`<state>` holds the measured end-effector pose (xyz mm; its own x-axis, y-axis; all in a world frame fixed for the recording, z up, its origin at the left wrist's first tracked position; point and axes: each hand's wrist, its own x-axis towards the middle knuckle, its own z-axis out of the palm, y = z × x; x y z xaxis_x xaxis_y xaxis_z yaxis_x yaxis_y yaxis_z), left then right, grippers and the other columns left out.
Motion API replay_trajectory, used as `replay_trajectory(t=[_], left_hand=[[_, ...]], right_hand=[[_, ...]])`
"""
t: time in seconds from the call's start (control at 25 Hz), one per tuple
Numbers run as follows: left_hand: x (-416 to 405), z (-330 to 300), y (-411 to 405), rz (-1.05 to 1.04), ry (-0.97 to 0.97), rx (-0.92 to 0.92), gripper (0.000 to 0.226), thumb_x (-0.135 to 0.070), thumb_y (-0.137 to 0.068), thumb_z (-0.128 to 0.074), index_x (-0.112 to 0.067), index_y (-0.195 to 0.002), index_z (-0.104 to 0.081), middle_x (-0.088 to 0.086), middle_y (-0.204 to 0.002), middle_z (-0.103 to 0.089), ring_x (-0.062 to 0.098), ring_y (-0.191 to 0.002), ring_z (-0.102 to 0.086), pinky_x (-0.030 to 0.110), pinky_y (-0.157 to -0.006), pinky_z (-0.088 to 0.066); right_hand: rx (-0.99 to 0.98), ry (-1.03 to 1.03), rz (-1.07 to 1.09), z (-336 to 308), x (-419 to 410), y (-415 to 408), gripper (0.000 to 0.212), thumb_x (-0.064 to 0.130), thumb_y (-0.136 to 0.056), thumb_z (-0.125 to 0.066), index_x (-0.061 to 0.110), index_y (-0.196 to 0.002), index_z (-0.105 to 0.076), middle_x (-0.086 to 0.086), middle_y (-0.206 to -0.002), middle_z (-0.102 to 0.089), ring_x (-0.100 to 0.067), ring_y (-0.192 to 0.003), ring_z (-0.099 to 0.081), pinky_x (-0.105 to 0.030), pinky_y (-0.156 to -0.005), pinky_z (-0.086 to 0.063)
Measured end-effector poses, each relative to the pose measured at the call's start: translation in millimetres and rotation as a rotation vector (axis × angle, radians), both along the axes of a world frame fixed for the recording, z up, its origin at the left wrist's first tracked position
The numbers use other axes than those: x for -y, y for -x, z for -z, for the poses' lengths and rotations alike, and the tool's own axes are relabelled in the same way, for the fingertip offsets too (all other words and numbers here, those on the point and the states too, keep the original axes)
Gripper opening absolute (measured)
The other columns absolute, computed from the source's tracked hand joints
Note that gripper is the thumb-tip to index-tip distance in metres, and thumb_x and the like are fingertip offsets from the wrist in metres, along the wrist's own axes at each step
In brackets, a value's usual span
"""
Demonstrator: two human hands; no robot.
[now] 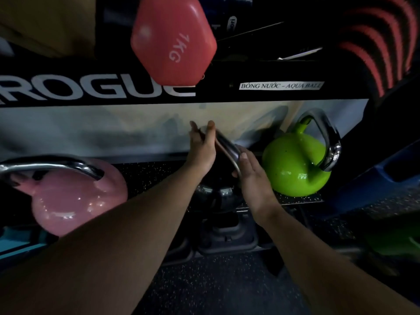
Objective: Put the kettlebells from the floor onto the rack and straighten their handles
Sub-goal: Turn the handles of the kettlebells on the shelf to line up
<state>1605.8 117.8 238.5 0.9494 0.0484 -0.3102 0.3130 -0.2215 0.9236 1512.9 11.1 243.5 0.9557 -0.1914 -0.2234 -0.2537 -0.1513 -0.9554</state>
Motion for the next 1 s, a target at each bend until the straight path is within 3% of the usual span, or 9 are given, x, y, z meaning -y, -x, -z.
replay_trajectory(t=[0.12, 0.16, 0.28, 0.36, 0.48, 0.56, 0.64, 0.8, 1.0], left_hand=[[6.6, -0.4, 3.8, 0.015, 0.0, 0.055, 0.071, -0.06, -0.1, -0.026, -0.028, -0.159, -0.003, 0.006, -0.163, -0.027, 0.028, -0.146, -0.032, 0.034, -0.117, -0.018], [9.0, 3.8, 15.8, -0.012, -0.027, 0.075, 0.068, -0.061, -0.099, -0.024, -0.032, -0.158, -0.007, 0.003, -0.161, -0.032, 0.027, -0.145, -0.034, 0.044, -0.121, -0.017], [13.2, 7.5, 27.0, -0.014, -0.096, 0.078, 0.063, -0.064, -0.098, -0.018, -0.043, -0.156, -0.006, 0.0, -0.158, -0.039, 0.031, -0.143, -0.036, 0.058, -0.117, -0.017], [15.8, 7.2, 10.0, 0.057, -0.103, 0.077, 0.062, -0.064, -0.098, -0.016, -0.044, -0.155, -0.003, 0.002, -0.16, -0.035, 0.033, -0.143, -0.036, 0.059, -0.117, -0.018], [11.6, 9.7, -12.7, 0.16, -0.018, 0.051, 0.07, -0.074, -0.089, -0.017, -0.049, -0.153, -0.008, 0.007, -0.16, -0.034, 0.035, -0.141, -0.039, 0.055, -0.115, -0.028], [5.2, 12.1, -13.2, 0.164, 0.009, 0.029, 0.077, -0.081, -0.078, -0.018, -0.055, -0.15, -0.012, 0.008, -0.16, -0.034, 0.034, -0.143, -0.037, 0.053, -0.116, -0.028], [4.5, 13.4, -12.8, 0.162, 0.033, 0.029, 0.081, -0.085, -0.073, -0.017, -0.057, -0.149, -0.011, 0.007, -0.16, -0.035, 0.033, -0.143, -0.036, 0.054, -0.117, -0.026], [9.9, 15.4, -7.6, 0.139, 0.034, 0.026, 0.072, -0.086, -0.071, -0.013, -0.067, -0.14, -0.006, 0.007, -0.155, -0.043, 0.042, -0.133, -0.046, 0.067, -0.109, -0.03], [9.2, 17.3, -1.5, 0.098, 0.02, 0.051, 0.067, -0.077, -0.082, -0.014, -0.06, -0.147, -0.011, 0.001, -0.157, -0.041, 0.033, -0.14, -0.041, 0.058, -0.117, -0.021]], right_hand=[[0.017, -0.048, 0.009, 0.8, -1.7, -1.3, 0.033, 0.035, -0.104, -0.036, 0.038, -0.13, -0.056, 0.003, -0.12, -0.065, -0.013, -0.092, -0.065, -0.034, -0.085, -0.052], [0.017, -0.074, 0.005, -0.5, 1.5, -4.9, 0.034, 0.034, -0.104, -0.036, 0.037, -0.131, -0.057, 0.001, -0.122, -0.066, -0.015, -0.096, -0.066, -0.037, -0.089, -0.052], [0.007, -0.087, -0.026, 0.3, 6.7, -15.6, 0.037, 0.034, -0.105, -0.033, 0.037, -0.136, -0.053, -0.005, -0.112, -0.071, -0.021, -0.092, -0.068, -0.039, -0.086, -0.052], [0.021, -0.122, 0.002, 2.1, 0.5, -20.6, 0.039, 0.034, -0.105, -0.031, 0.035, -0.14, -0.049, -0.003, -0.12, -0.067, -0.022, -0.097, -0.066, -0.04, -0.088, -0.053], [0.028, -0.219, 0.031, 5.4, -16.3, -25.4, 0.042, 0.034, -0.106, -0.028, 0.034, -0.146, -0.04, 0.0, -0.139, -0.056, -0.014, -0.114, -0.06, -0.028, -0.087, -0.055], [0.03, -0.241, 0.034, 7.5, -26.8, -26.9, 0.043, 0.033, -0.107, -0.028, 0.033, -0.149, -0.036, 0.0, -0.142, -0.052, -0.003, -0.111, -0.057, -0.011, -0.073, -0.052], [0.039, -0.24, 0.054, 9.9, -30.3, -27.9, 0.043, 0.033, -0.107, -0.028, 0.032, -0.149, -0.036, -0.001, -0.143, -0.051, -0.003, -0.112, -0.056, -0.003, -0.065, -0.047], [0.054, -0.23, 0.09, 11.0, -26.4, -24.5, 0.041, 0.033, -0.106, -0.031, 0.031, -0.146, -0.042, 0.003, -0.141, -0.054, 0.005, -0.109, -0.055, 0.0, -0.07, -0.045], [0.062, -0.182, 0.102, 10.0, -27.6, -20.1, 0.041, 0.034, -0.106, -0.031, 0.031, -0.145, -0.043, 0.004, -0.139, -0.055, 0.006, -0.11, -0.055, -0.005, -0.08, -0.047]])
